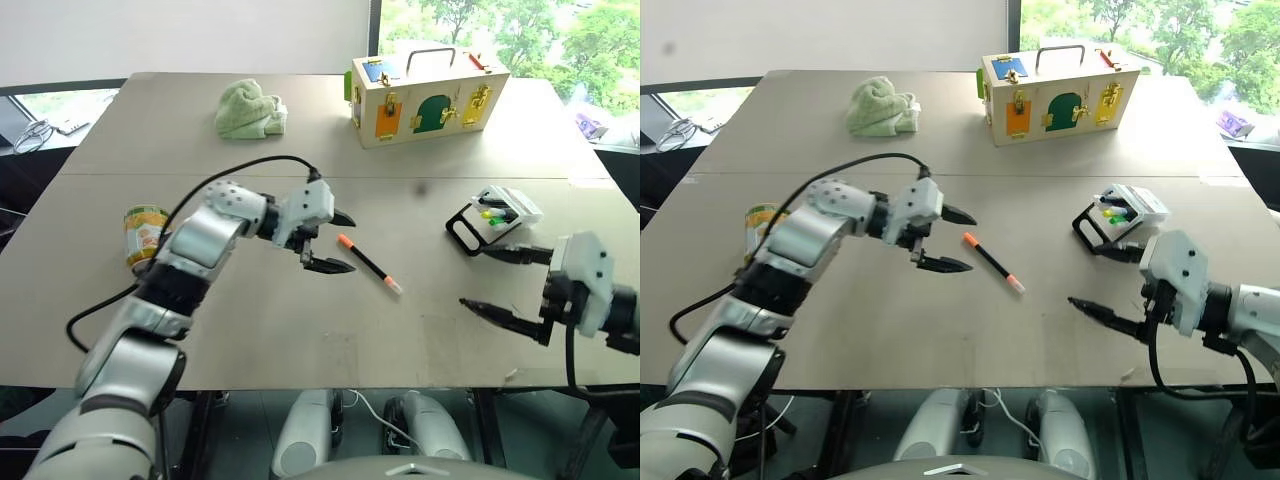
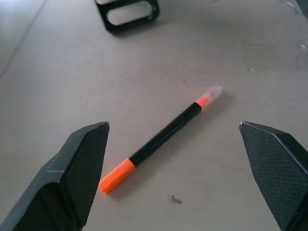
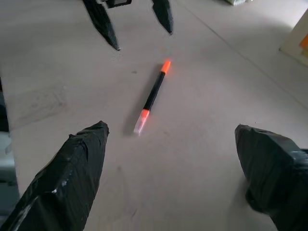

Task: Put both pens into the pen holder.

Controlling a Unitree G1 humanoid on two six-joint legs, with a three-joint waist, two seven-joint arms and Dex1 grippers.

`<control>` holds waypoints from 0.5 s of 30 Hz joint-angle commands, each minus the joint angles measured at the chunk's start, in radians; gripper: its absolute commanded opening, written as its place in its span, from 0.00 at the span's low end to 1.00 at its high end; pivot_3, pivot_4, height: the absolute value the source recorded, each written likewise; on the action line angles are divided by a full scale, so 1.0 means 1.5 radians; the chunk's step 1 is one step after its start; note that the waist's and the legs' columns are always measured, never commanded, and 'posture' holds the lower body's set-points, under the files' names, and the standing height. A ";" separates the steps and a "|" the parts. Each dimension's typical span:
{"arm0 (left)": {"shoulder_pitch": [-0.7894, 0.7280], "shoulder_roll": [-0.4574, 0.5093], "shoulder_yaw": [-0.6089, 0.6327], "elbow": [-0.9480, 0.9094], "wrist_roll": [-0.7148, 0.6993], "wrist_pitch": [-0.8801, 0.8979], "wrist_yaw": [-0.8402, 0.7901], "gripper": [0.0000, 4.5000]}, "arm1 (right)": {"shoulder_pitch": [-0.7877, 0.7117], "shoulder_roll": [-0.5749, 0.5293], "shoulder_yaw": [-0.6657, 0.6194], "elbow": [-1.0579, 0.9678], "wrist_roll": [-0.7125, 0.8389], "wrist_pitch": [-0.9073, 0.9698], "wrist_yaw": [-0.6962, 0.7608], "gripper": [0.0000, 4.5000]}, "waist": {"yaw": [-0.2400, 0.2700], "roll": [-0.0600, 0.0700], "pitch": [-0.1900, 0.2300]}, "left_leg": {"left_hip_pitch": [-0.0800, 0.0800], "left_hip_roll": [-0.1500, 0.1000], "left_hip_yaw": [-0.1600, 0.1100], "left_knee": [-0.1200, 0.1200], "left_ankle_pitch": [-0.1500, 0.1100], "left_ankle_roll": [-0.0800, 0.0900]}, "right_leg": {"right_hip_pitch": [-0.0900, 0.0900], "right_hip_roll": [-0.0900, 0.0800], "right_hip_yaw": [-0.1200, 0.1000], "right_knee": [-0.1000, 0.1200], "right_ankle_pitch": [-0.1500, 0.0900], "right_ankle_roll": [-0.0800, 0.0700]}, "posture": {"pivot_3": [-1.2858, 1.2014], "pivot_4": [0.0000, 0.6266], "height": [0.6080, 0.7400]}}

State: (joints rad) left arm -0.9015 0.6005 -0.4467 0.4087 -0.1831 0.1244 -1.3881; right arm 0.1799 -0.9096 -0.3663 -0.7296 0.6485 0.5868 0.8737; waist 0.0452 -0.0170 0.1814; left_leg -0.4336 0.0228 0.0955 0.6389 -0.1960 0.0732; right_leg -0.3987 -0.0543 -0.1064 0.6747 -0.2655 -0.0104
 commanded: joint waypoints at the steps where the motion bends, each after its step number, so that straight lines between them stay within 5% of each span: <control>1: -0.092 -0.067 -0.043 0.165 0.077 -0.147 -0.071 1.00 | 0.045 0.021 -0.037 -0.070 0.005 0.017 -0.043 0.98 | -0.002 -0.001 0.000 | -0.001 0.000 0.000 0.000 0.000 0.000 | -0.001 0.000 0.000 0.000 0.000 0.000 | 0.52 0.24 1.00; 7: -0.236 -0.177 -0.104 0.391 0.208 -0.311 -0.098 1.00 | 0.134 0.052 -0.058 -0.132 -0.015 0.040 -0.097 0.98 | -0.006 -0.002 0.000 | -0.008 0.000 -0.001 0.005 0.000 0.000 | -0.006 0.001 0.000 0.001 0.000 0.001 | 0.52 0.24 1.00; 15: -0.303 -0.242 -0.164 0.484 0.313 -0.398 -0.146 1.00 | 0.170 0.066 -0.032 -0.186 -0.044 0.084 -0.175 0.98 | -0.006 -0.002 0.000 | -0.012 0.000 -0.002 0.008 0.000 0.001 | -0.008 0.001 -0.001 0.002 0.000 0.001 | 0.52 0.24 1.00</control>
State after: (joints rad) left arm -1.3346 0.2493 -0.6796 1.1249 0.2526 -0.4177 -1.5966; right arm 0.4351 -0.8109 -0.4064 -0.9730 0.5996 0.7047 0.6411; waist 0.0368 -0.0194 0.1818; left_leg -0.4512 0.0230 0.0919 0.6514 -0.1974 0.0756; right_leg -0.4110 -0.0525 -0.1082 0.6781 -0.2658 -0.0091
